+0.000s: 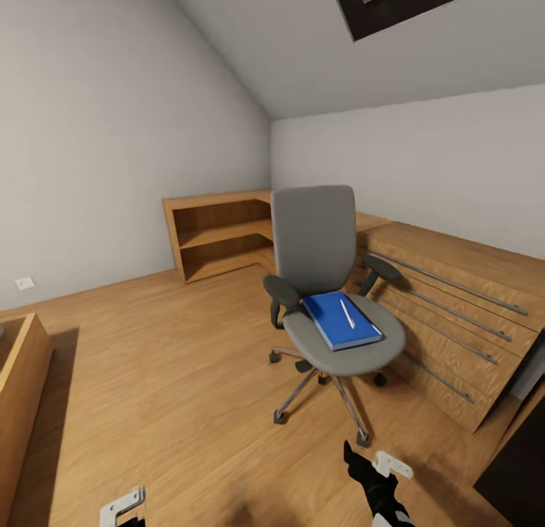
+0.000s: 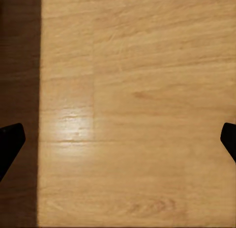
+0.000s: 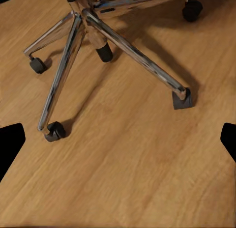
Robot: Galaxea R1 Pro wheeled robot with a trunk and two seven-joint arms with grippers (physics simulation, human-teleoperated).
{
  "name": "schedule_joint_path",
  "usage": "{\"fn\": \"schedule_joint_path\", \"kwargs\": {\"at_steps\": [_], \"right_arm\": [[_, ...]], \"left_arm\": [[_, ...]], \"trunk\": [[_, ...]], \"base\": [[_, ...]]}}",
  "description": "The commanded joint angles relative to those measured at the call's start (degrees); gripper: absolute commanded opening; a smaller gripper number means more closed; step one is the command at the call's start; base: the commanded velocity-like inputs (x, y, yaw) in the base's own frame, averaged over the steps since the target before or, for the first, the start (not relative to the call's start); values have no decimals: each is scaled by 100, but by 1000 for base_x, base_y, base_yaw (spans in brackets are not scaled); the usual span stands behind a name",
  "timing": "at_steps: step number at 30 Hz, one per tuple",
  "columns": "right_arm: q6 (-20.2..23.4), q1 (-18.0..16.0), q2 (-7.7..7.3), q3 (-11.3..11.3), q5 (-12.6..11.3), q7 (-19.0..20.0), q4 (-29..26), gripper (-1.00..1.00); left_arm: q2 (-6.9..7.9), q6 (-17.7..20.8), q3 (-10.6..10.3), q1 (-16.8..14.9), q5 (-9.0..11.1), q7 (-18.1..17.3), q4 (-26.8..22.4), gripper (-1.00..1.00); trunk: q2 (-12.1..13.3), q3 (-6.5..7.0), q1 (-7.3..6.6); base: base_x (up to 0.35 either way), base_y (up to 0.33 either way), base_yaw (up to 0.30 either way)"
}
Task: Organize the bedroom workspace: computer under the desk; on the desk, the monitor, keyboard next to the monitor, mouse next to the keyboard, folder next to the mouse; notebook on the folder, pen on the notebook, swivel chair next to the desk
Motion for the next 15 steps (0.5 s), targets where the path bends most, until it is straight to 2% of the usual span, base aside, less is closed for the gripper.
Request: {"fn": "schedule_joint_path", "kwargs": {"at_steps": [1,15], "right_arm": [[-480,-5,56,-35,178,60,447,100],[-547,-5,22,-32,191,39,499,100]], "left_arm": [[16,-792,-2,-1,49,-241,598,100],[10,-940,-4,-1,43,-368,819,100]], "trunk": [[39,13,-24],[601,264,-331]], "base": [[0,0,0],[0,0,0]]}}
